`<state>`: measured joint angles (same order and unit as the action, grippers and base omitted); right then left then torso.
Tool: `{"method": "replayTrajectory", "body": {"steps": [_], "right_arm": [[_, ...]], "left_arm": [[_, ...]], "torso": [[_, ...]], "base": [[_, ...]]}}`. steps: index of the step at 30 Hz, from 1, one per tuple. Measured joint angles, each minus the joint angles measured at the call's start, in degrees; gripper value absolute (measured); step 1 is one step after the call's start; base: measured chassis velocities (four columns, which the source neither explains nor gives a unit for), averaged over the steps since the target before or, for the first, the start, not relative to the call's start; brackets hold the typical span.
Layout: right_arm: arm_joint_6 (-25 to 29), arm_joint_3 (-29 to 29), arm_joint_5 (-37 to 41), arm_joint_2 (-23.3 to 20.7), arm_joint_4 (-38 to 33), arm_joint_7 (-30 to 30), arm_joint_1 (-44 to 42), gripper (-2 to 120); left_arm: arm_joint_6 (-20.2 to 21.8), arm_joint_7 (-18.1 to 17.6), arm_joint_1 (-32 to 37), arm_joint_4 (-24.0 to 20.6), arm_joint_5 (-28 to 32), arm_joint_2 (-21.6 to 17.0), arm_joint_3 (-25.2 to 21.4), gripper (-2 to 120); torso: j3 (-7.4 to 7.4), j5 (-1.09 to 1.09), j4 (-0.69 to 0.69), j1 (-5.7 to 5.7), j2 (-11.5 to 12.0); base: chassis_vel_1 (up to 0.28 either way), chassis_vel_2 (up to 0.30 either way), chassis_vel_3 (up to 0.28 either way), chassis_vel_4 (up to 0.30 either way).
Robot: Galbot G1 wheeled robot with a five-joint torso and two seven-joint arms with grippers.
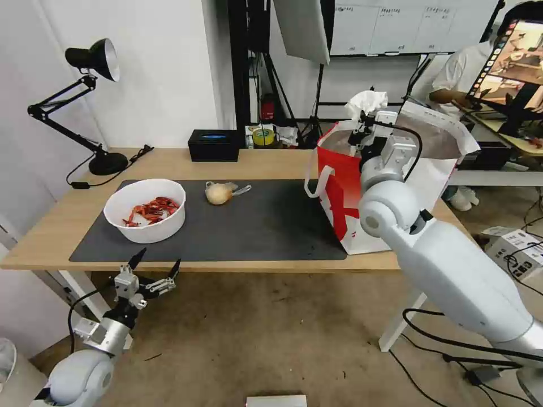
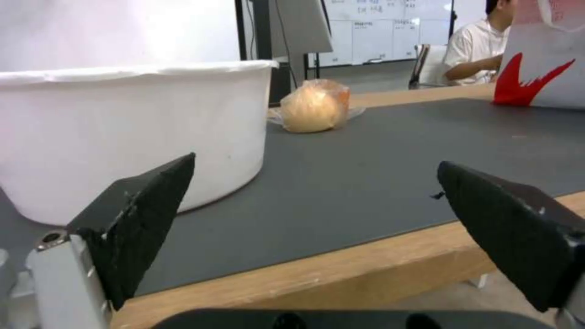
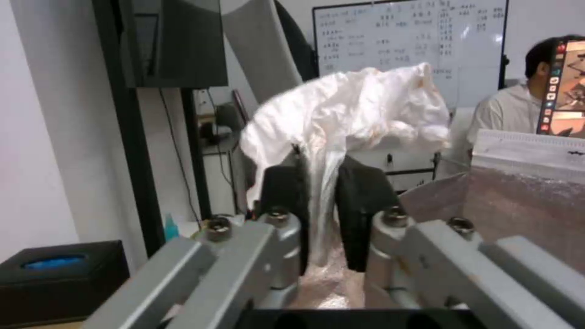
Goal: Pick up the trash from the table and place it into the takeout bag.
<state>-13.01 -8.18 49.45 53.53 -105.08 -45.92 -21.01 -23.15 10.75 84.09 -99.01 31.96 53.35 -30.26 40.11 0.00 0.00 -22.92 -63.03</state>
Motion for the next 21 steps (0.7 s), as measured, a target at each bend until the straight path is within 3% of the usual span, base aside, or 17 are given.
{"method": "replayTrajectory", "body": {"steps": [7,9,11,17,21], "right_arm": [[-0.5,-0.2,0.3,-0.2,0.2,-0.5,0.5,40],[-0.6,-0.3,0.3,-0.3,0.2,-0.6,0.5,52],[-0.6,-0.3,0.3,-0.3,0.2,-0.6,0.5,54],[-0.7,-0.4,0.7,-1.1,-0.3,-0.5,0.6,81],[-0.7,-0.4,0.9,-1.5,-0.6,-0.2,0.4,91]], "left_arm": [[0.0,0.0,-0.2,0.4,0.0,0.0,0.3,100],[0.0,-0.1,-0.4,0.4,0.0,-0.1,0.5,100],[0.0,-0.1,-0.4,0.4,0.0,-0.1,0.5,100],[0.1,-0.1,-0.9,0.4,0.0,-0.2,0.7,100],[0.1,-0.1,-0.9,0.4,0.0,-0.3,0.7,100]], "torso": [[0.00,0.00,0.00,0.00,0.0],[0.00,0.00,0.00,0.00,0.0],[0.00,0.00,0.00,0.00,0.0],[0.00,0.00,0.00,0.00,0.0],[0.00,0.00,0.00,0.00,0.0]], "base": [[0.000,0.000,0.000,0.000],[0.000,0.000,0.000,0.000],[0.000,0.000,0.000,0.000],[0.000,0.000,0.000,0.000],[0.000,0.000,0.000,0.000]]}}
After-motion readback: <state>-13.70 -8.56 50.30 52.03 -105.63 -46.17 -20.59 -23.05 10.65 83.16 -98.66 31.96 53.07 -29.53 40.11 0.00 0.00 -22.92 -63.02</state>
